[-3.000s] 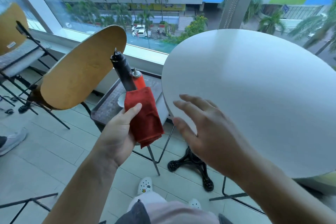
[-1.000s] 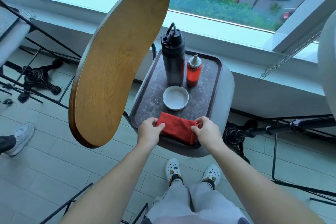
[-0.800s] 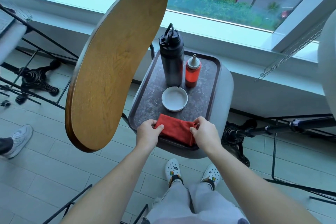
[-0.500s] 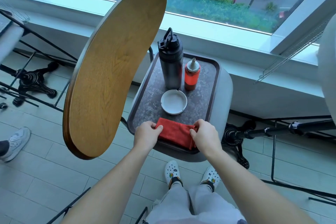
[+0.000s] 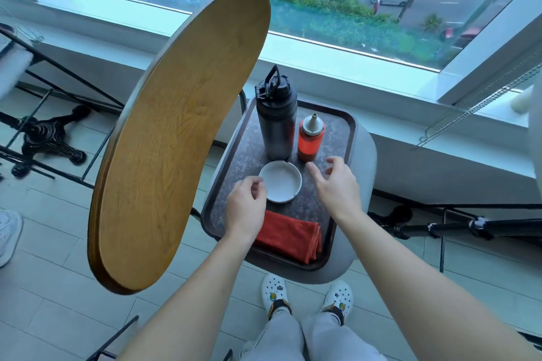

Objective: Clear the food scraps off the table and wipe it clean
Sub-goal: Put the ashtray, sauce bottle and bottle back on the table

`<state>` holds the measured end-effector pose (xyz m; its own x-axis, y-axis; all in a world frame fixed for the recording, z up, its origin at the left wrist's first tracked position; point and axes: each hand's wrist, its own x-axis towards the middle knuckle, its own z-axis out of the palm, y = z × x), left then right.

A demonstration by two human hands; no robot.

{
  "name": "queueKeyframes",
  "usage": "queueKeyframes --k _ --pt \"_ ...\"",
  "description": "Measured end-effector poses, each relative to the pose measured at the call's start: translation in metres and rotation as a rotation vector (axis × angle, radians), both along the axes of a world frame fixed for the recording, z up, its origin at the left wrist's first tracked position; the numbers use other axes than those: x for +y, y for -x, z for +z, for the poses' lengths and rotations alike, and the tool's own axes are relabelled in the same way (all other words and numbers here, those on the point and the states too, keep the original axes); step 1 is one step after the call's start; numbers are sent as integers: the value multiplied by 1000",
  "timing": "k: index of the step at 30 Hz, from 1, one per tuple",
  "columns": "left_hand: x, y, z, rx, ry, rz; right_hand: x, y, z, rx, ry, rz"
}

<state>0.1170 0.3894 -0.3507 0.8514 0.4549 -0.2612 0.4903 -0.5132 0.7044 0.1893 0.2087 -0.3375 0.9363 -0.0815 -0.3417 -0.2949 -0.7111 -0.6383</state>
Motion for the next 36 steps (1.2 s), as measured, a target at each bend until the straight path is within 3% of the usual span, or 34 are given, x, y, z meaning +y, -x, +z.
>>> queueKeyframes --k 4,12,29,36 --pt "-1 -7 -16 -72 1 -17 11 -28 4 -11 -86 -6" --pt "4 -18 -32 68 -32 -21 27 -52 -4 -37 -336 -22" --pt "-3 -41 -23 138 -243 -49 13 -39 -5 -74 -231 -63" --pt "-1 -39 -13 106 -198 -73 -1 -19 5 -56 -224 -77"
